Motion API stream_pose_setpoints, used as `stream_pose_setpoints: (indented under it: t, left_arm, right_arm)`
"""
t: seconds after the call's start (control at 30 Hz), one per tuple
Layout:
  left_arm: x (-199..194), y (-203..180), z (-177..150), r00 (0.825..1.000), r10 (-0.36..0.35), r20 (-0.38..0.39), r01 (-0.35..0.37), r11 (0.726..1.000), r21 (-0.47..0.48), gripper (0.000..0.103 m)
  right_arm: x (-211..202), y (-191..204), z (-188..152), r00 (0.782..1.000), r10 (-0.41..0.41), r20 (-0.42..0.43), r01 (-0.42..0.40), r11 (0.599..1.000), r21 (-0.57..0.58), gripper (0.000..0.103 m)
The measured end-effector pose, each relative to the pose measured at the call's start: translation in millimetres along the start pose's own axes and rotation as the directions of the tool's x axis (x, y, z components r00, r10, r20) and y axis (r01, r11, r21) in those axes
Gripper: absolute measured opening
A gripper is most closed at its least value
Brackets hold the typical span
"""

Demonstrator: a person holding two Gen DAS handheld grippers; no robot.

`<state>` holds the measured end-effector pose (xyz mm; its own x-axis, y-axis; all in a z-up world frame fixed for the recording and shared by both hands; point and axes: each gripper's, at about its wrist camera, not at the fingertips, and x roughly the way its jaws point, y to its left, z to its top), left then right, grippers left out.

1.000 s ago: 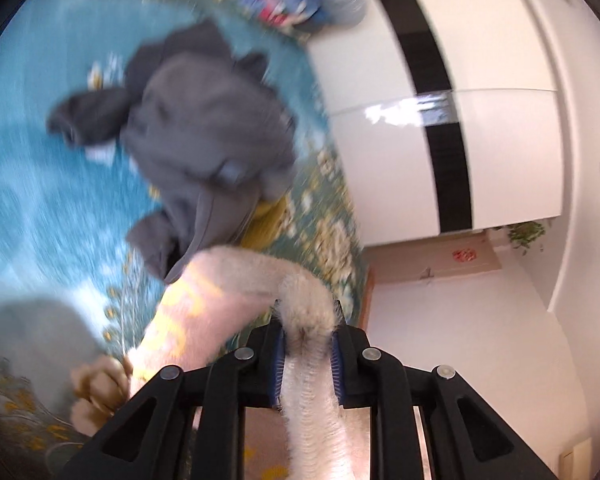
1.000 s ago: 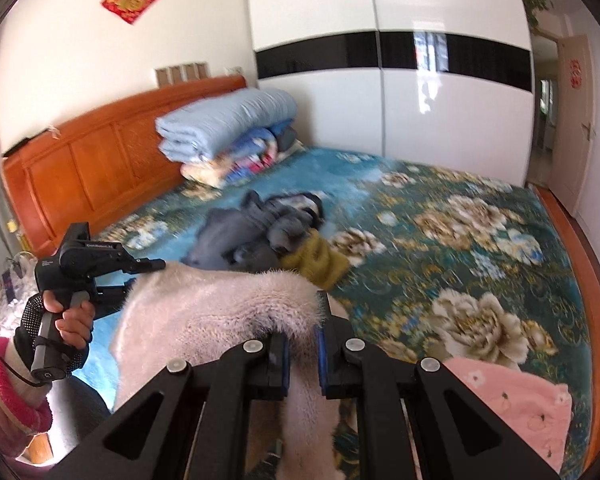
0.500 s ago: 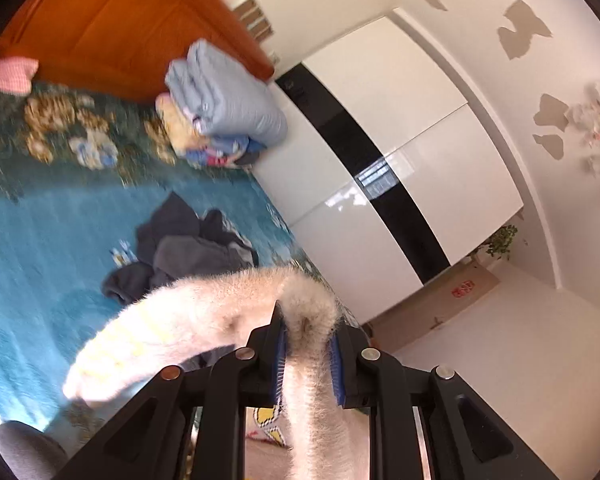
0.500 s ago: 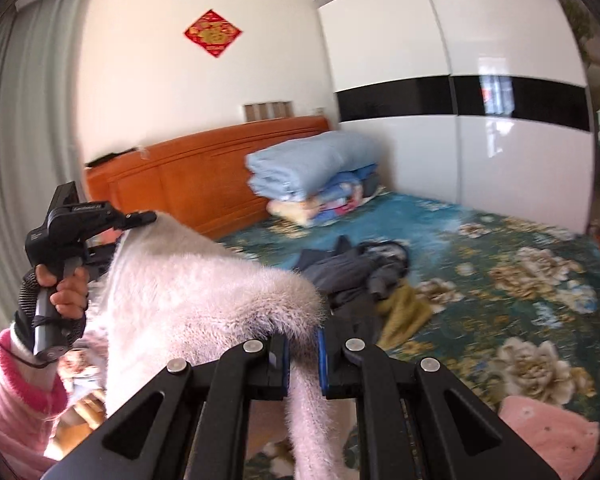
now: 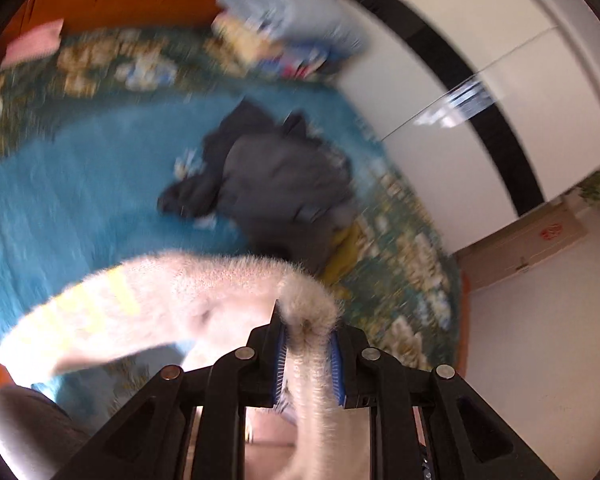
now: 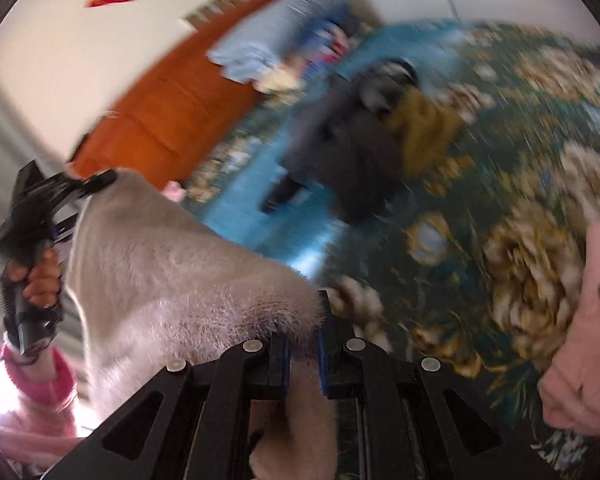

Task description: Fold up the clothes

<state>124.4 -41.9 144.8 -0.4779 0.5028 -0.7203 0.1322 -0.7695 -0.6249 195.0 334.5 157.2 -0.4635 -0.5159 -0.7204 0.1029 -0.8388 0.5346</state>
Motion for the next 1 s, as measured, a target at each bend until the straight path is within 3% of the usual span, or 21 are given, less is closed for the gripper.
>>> stream_pose_setpoints:
  t: [0.1,0.27,0.6,0.8,0.9,0.97,1.0]
  left_arm:
    - [47,16,-4,0.997,0.031,-0.066,-0.034,0.999,-0.043,0.020]
    - [79,-1,22,0.996,0.020,-0.088,-0.021,1.000,-0.009,0.020]
    - [156,-12,54,0.984,0.020,-0.180,-0.030,0.998,-0.050,0.021]
    - [195,-16,65,0.970,0.079,-0.231,-0.088,0.996,-0.028,0.024]
    - [202,-12,67,0.965,0.066,-0.255,-0.079,0.996,-0.043,0.033]
    - [197,-10,67,0.965,0.021,-0.261,-0.040,0.997,-0.067,0.059]
    - [190,-8,67,0.965,-0.021,-0.262,-0.002,0.996,-0.089,0.062]
  right_arm:
    - [25,-43,1,0.997,-0.061,-0.044,0.064,0.995,0.075,0.011]
    - [49,-87,11,0.996,-0.074,-0.055,0.082,0.983,0.164,0.011]
    - [87,-133,22,0.986,-0.149,-0.082,0.165,0.949,0.268,0.013]
    - [107,-152,23,0.979,-0.171,-0.109,0.197,0.927,0.318,0.013]
    - [113,-158,21,0.976,-0.179,-0.126,0.212,0.917,0.339,0.014]
    - [115,-160,20,0.974,-0.183,-0.130,0.218,0.911,0.350,0.014]
    - [115,-160,19,0.974,-0.186,-0.131,0.221,0.909,0.353,0.014]
